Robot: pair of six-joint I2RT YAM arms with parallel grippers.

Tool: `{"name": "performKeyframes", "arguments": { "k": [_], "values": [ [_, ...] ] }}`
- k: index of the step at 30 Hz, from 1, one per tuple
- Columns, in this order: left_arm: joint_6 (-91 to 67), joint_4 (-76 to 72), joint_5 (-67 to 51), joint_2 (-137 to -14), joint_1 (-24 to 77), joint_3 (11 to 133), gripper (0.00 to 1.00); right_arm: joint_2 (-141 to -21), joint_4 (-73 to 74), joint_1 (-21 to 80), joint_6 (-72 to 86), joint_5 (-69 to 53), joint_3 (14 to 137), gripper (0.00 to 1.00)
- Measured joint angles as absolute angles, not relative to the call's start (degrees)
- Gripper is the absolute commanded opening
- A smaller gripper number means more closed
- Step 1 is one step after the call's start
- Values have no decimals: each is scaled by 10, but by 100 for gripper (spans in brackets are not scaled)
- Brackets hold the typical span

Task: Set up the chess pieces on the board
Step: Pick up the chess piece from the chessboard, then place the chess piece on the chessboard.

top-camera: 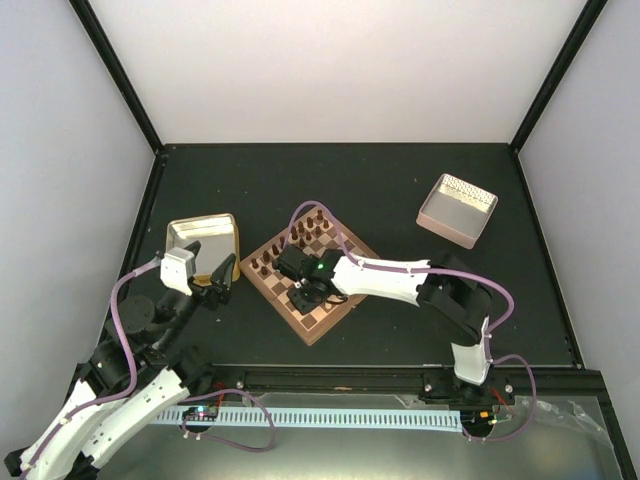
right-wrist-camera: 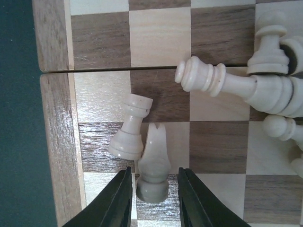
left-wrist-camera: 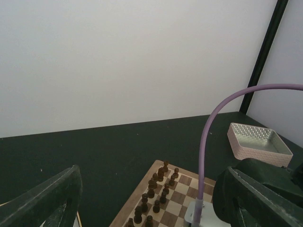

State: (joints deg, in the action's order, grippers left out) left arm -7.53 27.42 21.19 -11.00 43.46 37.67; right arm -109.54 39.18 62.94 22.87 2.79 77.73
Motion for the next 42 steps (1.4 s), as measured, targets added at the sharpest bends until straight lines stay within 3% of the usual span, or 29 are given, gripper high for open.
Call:
{"name": "performKeyframes", "arguments": {
  "k": [5,12,18,27,32,42],
  "values": [
    [-75,274,212,-110,435,377,83,-1111,398,629,228,28,781,28],
    [-75,274,212,-110,435,377,83,-1115,401,629,227,29,787,13],
    [-76,274,212,-110,435,377,83,-1098,383,629,222,36,771,11],
    [-110,264,188,-151,435,375,84,-959,278,625,205,48,688,11],
    [-161,258,148,-187,435,365,84,-887,194,594,193,-8,605,11],
    [-311,185,-23,-333,435,351,82,-693,19,513,170,-243,460,11]
  ]
}}
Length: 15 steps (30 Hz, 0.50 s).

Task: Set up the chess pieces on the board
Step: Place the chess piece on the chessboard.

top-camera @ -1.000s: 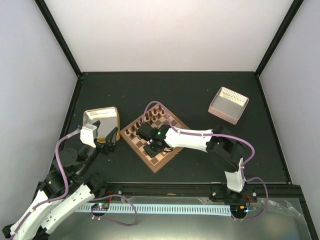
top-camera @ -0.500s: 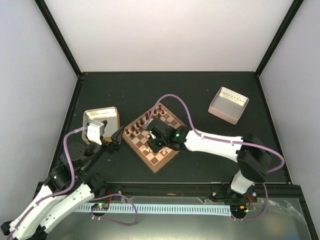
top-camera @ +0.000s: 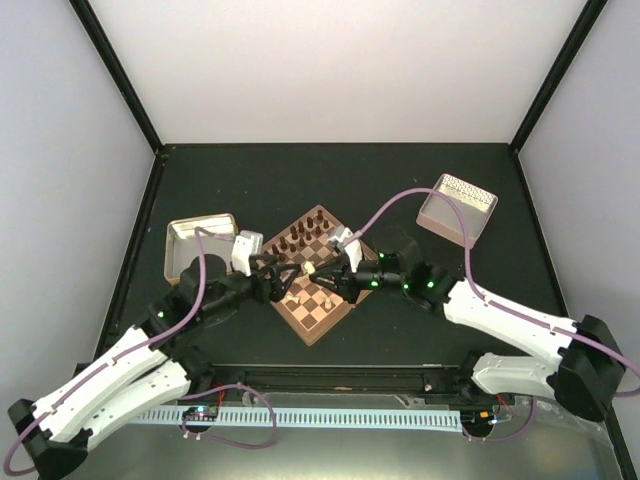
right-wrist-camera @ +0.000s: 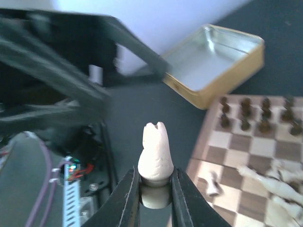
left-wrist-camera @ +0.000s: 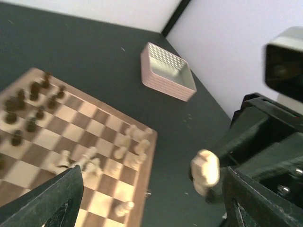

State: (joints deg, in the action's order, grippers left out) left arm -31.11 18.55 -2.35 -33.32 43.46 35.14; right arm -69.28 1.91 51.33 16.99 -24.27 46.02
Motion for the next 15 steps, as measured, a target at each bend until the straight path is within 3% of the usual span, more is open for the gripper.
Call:
{"name": "performKeyframes", "arguments": {
  "k": [9,12,15],
  "values": [
    [-369,154,-142,-373,434,391,67,-638,-61,501,166,-397,433,12],
    [-380,143,-179,-357,434,392,56,-632,-80,501,173,-438,435,11],
    [-392,138,-206,-343,431,392,39,-638,-83,501,175,-474,446,11]
  ]
}}
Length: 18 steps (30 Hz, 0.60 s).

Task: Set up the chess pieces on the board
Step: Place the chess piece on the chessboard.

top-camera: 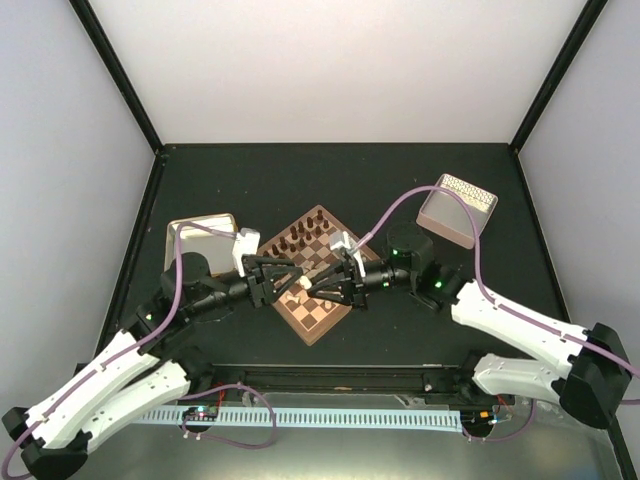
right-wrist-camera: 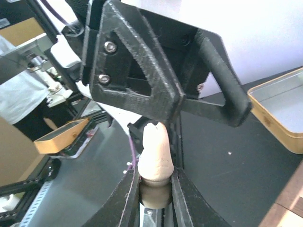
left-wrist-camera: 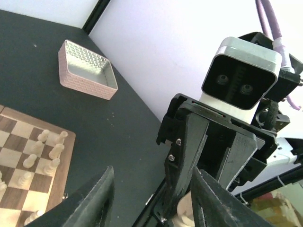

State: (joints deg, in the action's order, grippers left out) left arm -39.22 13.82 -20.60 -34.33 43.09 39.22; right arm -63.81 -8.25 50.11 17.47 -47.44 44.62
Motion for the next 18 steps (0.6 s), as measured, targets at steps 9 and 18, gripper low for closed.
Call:
{"name": "performKeyframes", "arguments": {
  "k": [9,18],
  "values": [
    [-409,143,-255,-354,428,393,42,-675,-62,501,161,-532,492,11],
    [-399,188,-203,-332,425,394,65,-686,-40,501,138,-526,493,11]
  ]
}}
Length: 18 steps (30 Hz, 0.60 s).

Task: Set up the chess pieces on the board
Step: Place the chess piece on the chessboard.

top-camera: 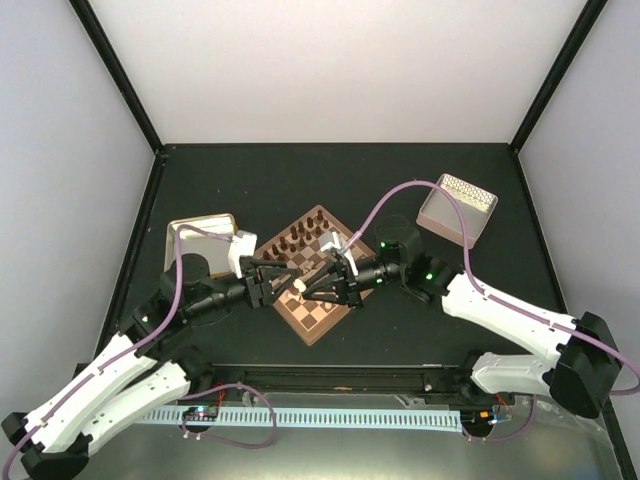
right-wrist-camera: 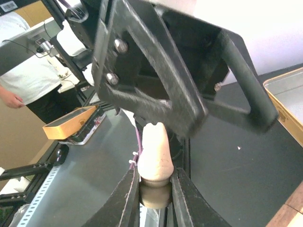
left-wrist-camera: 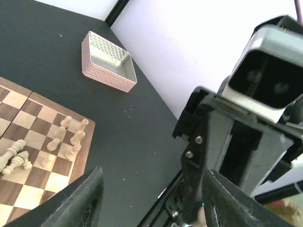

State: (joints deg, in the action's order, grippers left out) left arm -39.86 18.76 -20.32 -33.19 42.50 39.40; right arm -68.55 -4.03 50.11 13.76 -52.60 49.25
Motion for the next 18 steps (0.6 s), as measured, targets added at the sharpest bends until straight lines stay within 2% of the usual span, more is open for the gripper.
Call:
{"name": "performKeyframes", "arguments": {
  "k": [2,4,10,15,18],
  "values": [
    [-394,191,-185,-323,423,394,70,-690,-35,501,129,-524,493,11],
    [-387,190,-184,-316,423,395,71,-701,-32,500,121,-521,493,11],
    [-354,187,-227,-328,423,409,54,-725,0,500,100,-514,497,11],
    [-301,233,-257,-358,423,445,56,-720,6,500,83,-513,501,11],
    [-275,269,-259,-362,423,469,52,-715,11,500,74,-514,501,11]
  ]
}}
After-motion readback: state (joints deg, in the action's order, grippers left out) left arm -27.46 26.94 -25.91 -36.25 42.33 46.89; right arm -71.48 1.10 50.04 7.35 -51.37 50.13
